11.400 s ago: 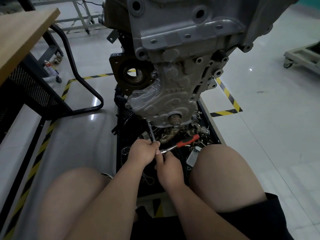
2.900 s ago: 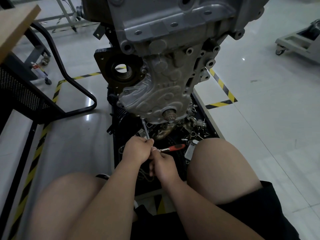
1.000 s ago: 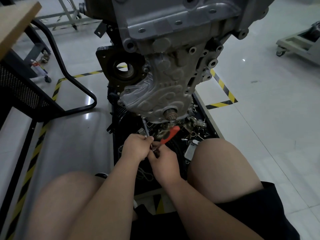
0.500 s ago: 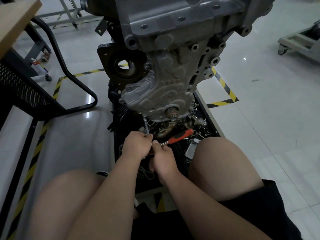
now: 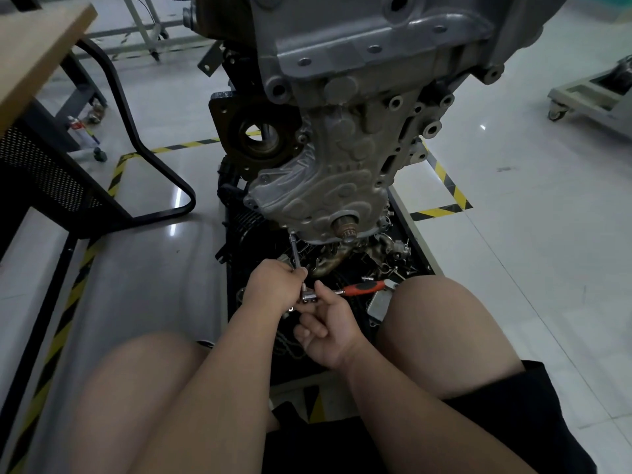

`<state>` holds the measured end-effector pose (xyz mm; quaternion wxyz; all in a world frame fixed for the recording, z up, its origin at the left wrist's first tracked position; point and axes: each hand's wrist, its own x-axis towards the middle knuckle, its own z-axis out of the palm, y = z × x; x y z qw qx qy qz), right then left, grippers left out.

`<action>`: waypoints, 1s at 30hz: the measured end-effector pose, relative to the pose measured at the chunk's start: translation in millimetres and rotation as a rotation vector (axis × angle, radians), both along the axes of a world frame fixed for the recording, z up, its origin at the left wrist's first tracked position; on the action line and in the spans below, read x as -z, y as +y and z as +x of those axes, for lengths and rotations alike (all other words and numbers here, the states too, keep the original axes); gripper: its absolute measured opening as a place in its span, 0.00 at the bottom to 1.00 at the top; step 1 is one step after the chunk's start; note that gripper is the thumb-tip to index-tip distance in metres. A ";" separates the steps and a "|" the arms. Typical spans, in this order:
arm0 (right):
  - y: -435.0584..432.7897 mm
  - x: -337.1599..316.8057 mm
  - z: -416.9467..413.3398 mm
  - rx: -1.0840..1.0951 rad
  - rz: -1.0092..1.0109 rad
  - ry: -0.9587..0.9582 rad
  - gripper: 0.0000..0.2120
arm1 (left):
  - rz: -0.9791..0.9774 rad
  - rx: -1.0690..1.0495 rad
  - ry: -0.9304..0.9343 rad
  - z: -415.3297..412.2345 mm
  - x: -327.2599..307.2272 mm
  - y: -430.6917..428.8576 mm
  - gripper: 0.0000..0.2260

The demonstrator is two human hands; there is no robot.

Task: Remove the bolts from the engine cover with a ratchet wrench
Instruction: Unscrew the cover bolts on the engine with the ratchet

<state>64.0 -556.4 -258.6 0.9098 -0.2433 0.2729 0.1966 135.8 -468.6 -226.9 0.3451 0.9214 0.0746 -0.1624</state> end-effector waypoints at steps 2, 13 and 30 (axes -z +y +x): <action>0.2 -0.5 1.7 -0.042 -0.083 -0.044 0.15 | -0.030 -0.010 0.004 0.3 0.3 1.1 0.15; -22.5 -12.1 -32.7 -0.325 -0.989 -0.255 0.11 | -0.140 0.031 0.251 -12.1 -4.1 -0.3 0.14; -190.6 -56.2 -24.9 -0.184 -0.502 0.100 0.06 | -0.253 0.204 0.233 -4.0 -20.7 -161.9 0.13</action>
